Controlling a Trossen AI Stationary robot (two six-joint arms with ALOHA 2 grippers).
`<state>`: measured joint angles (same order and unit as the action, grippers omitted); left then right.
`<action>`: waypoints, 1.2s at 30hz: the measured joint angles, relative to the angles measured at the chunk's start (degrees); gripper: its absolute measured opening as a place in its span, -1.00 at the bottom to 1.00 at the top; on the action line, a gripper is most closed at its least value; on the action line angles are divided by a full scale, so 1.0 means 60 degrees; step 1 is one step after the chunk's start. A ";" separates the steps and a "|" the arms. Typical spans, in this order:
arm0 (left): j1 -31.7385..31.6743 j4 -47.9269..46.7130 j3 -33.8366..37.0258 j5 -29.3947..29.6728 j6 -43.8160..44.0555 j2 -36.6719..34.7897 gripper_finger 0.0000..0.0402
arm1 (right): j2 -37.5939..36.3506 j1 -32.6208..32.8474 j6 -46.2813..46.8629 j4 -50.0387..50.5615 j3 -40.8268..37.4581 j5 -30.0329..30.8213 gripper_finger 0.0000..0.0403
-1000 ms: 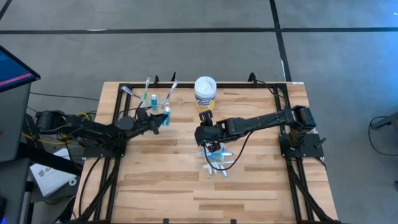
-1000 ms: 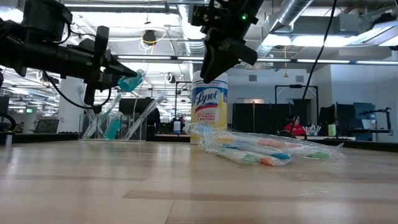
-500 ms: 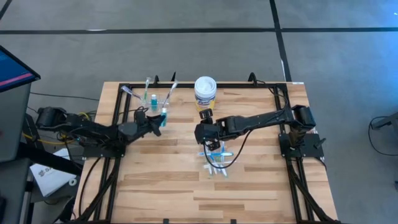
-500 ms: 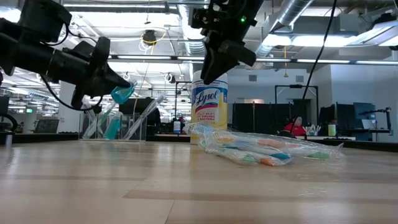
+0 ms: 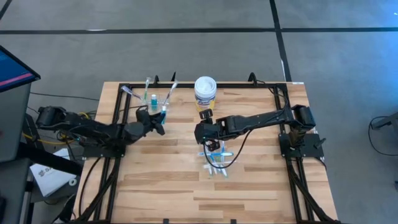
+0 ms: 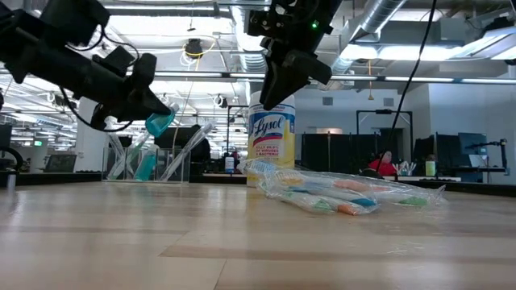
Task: Pick & Place toothbrushing station
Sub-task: Put the mouthwash into the transparent organizer
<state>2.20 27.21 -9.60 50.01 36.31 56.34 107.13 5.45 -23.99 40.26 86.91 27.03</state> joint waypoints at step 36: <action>-0.2938 -0.5289 -0.1695 0.0515 0.0759 -0.0738 -0.66 | 0.0000 0.0001 -0.0141 -0.0443 0.0000 -0.0004 -0.39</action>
<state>-15.43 -4.52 -19.77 53.10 40.87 51.91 107.13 5.46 -24.83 37.60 86.91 27.00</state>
